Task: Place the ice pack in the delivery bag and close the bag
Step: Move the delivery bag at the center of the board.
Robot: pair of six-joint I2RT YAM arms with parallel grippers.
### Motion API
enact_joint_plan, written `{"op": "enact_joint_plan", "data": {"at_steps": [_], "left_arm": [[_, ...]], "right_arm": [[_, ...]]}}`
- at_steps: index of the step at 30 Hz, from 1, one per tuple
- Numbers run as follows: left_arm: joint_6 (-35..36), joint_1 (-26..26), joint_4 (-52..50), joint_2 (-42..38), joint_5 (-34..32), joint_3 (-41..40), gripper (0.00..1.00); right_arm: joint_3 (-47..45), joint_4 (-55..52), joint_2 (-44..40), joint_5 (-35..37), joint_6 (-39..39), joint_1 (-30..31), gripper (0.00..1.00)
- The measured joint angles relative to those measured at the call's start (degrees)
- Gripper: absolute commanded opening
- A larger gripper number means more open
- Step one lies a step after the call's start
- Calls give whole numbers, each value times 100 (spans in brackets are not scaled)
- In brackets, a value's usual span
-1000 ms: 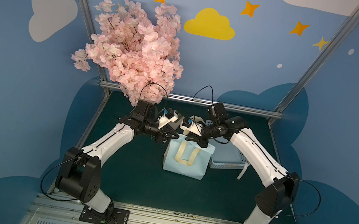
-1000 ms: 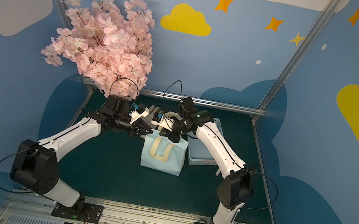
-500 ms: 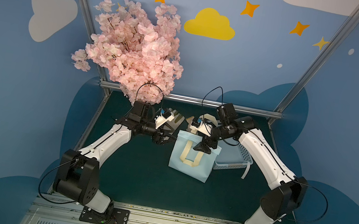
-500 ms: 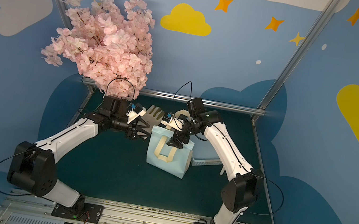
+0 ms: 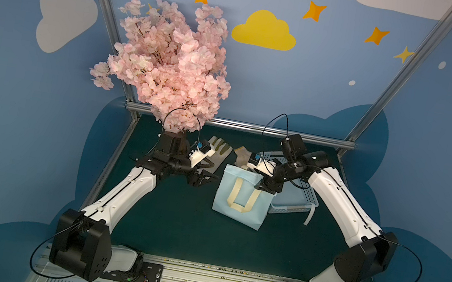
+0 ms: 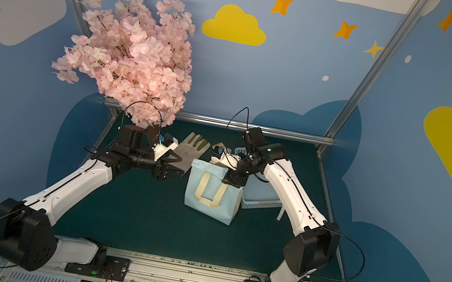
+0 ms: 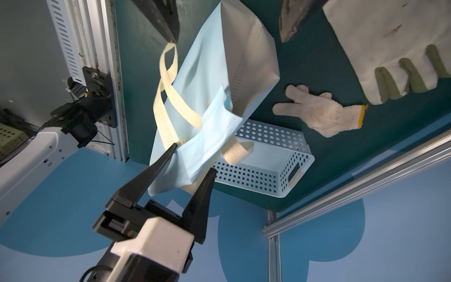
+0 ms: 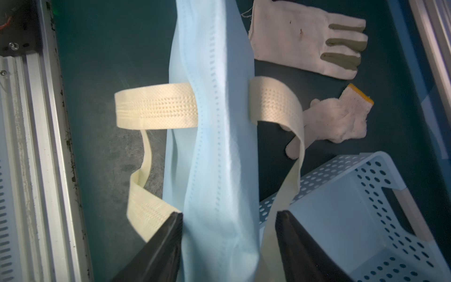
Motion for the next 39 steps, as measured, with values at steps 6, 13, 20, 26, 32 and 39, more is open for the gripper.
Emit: {"op": "enact_joint_plan", "data": {"at_steps": [6, 13, 20, 26, 32, 39], "left_arm": [[-149, 59, 103, -514, -518, -376, 71], [-402, 122, 153, -1167, -1250, -710, 74], [-518, 348, 98, -1676, -1847, -975, 75], [-621, 518, 15, -1834, -2070, -1147, 75], [-645, 586, 0, -1845, -2105, -1187, 76], [-706, 597, -2, -1845, -2129, -1187, 76]], "right_arm": [[2, -138, 7, -20, -15, -7, 0], [479, -380, 238, -76, -85, 127, 0], [1513, -433, 857, -205, -114, 184, 0], [2229, -415, 1320, -216, -184, 118, 0], [2468, -415, 1762, -339, -282, -28, 0], [2970, -304, 2192, -459, -203, -155, 87]]}}
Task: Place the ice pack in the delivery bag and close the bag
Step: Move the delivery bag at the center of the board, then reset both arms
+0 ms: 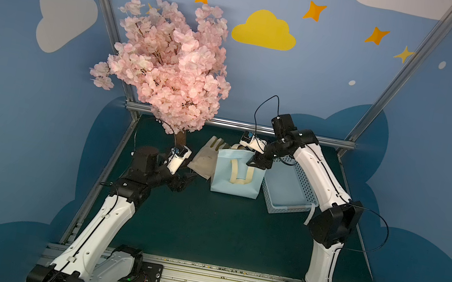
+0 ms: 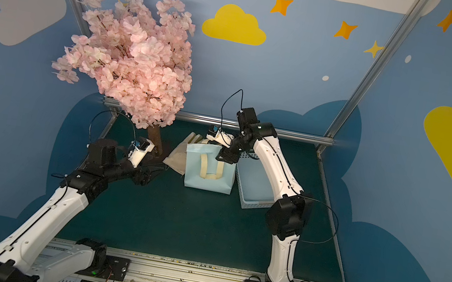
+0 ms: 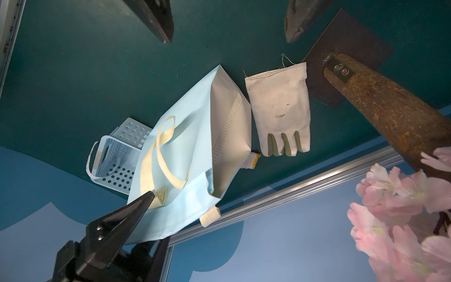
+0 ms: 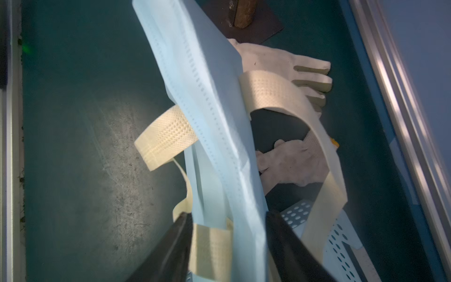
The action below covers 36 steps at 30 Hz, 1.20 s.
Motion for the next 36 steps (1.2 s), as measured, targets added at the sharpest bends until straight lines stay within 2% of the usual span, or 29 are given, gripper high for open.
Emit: {"op": "enact_joint_plan", "data": {"at_steps": [3, 8, 11, 14, 20, 25, 30, 36], "left_arm": [[-125, 7, -2, -9, -105, 0, 78], [-463, 9, 13, -350, -476, -203, 83], [-732, 13, 31, -728, -879, -485, 84], [-1054, 31, 42, -1064, -1554, -789, 86], [-1622, 96, 98, -1637, -3130, -1388, 91], [-1869, 162, 227, -1884, -4146, -1906, 92], [-2013, 234, 293, -1904, -4631, -2284, 93], [-2109, 369, 452, -1821, -4778, -2441, 93]], "right_arm": [[365, 92, -87, 109, 155, 0, 98], [428, 179, -837, 664, 553, -28, 98], [155, 251, -1672, 1010, 925, -221, 99], [-385, 341, -2590, 1331, 1338, -551, 98], [-2662, 713, -4395, 1840, 2155, -1587, 98], [-5215, 1585, -5425, 1956, 3077, -2719, 98], [-7442, 2820, -6102, 2122, 3810, -3060, 98], [-9372, 4695, -6498, 2170, 4417, -3082, 98]]}}
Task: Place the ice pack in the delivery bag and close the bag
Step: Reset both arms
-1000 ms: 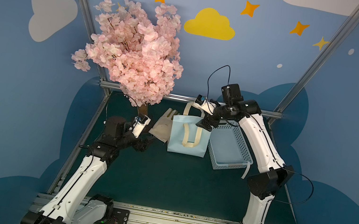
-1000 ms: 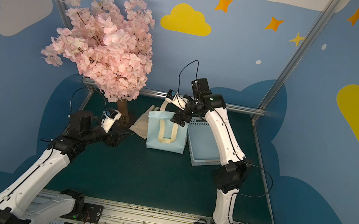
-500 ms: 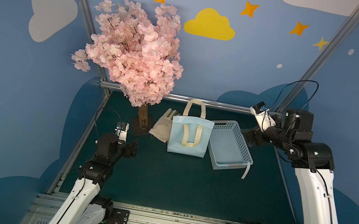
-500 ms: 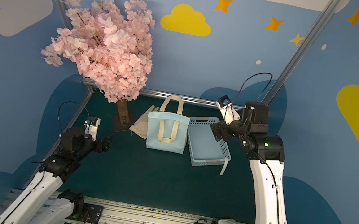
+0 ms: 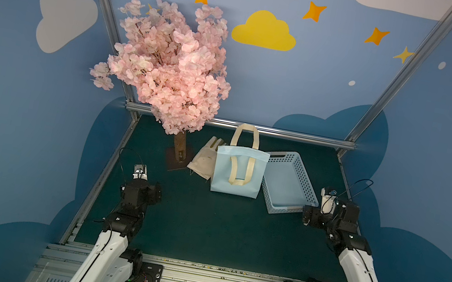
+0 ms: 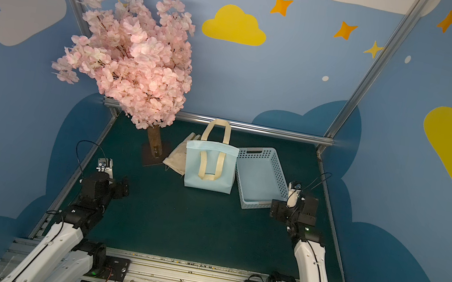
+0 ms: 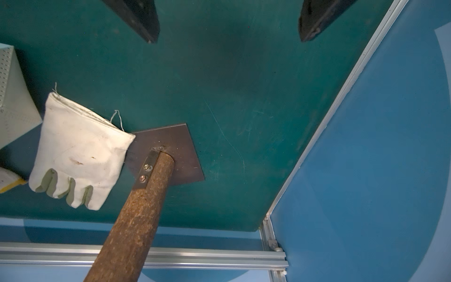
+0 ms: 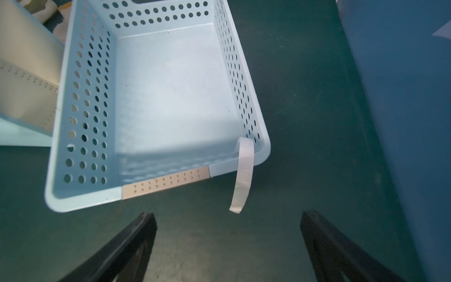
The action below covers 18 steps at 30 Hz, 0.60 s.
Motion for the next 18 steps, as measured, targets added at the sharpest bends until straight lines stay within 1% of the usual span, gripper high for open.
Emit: {"op": "enact_joint_plan", "data": {"at_steps": [3, 6, 12, 18], "left_arm": [[-63, 22, 92, 33, -22, -101, 94], [-129, 31, 175, 50, -35, -245, 94], [-227, 35, 490, 267, -37, -404, 97], [-221, 39, 1108, 839, 2, -426, 100]], "right_arm": [[-577, 743, 48, -57, 109, 0, 98], [-822, 1399, 286, -192, 133, 0, 98], [-868, 2857, 1274, -352, 365, 83, 98], [-826, 4041, 2299, -341, 157, 566, 98]]}}
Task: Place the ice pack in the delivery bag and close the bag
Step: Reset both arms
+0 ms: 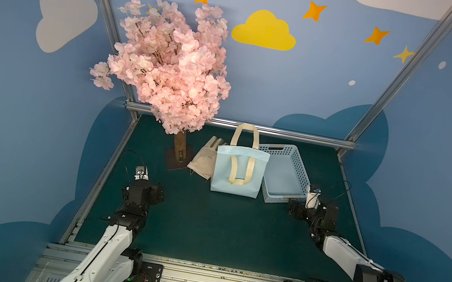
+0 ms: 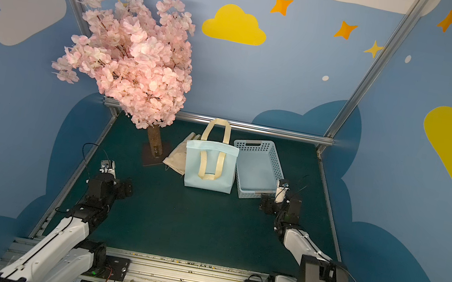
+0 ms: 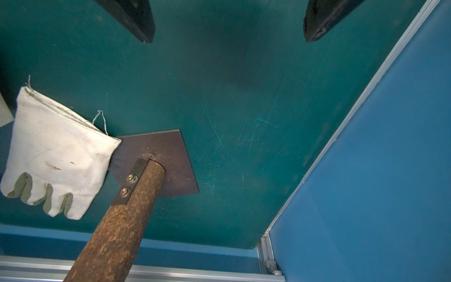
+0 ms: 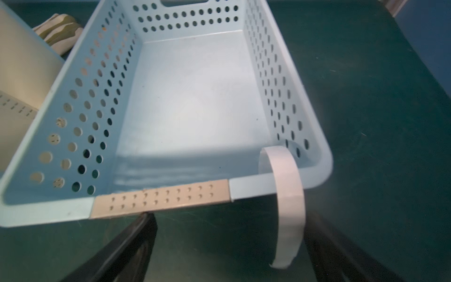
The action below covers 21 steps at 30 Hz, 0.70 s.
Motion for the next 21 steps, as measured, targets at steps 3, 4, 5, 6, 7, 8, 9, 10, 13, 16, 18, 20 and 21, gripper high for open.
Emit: {"op": "enact_joint_plan", "data": {"at_steps": [3, 4, 5, 6, 7, 8, 9, 10, 13, 16, 18, 20, 21], "left_arm": [[22, 0, 323, 289, 72, 0, 100], [46, 0, 442, 387, 114, 0, 100], [94, 0, 560, 498, 166, 0, 100], [129, 2, 651, 603, 225, 2, 100], [166, 0, 756, 728, 302, 2, 100], [225, 2, 879, 859, 389, 4, 100], [267, 0, 994, 986, 468, 4, 100], [308, 0, 1130, 1128, 555, 4, 100], [437, 2, 1672, 1565, 761, 4, 100], [619, 0, 2302, 2079, 981, 7, 100], [769, 0, 2712, 2444, 1121, 11, 100], [894, 0, 3086, 2793, 1200, 44, 100], [905, 2, 3239, 2966, 1220, 94, 100]], "right_arm": [[164, 345, 538, 90, -111, 74, 98], [249, 400, 717, 170, -114, 74, 98], [308, 511, 887, 223, -101, 42, 98], [321, 590, 968, 245, -81, 0, 98], [323, 638, 1019, 269, -61, -63, 99], [323, 658, 1027, 291, -50, -101, 98], [323, 688, 1027, 297, -44, -133, 98], [323, 721, 1027, 326, -42, -162, 99], [323, 774, 1027, 363, -42, -164, 99], [323, 802, 1027, 407, -42, -146, 98], [323, 804, 1027, 426, -42, -136, 98], [323, 804, 1027, 437, -42, -125, 98], [323, 807, 1027, 444, -42, -118, 98]]}}
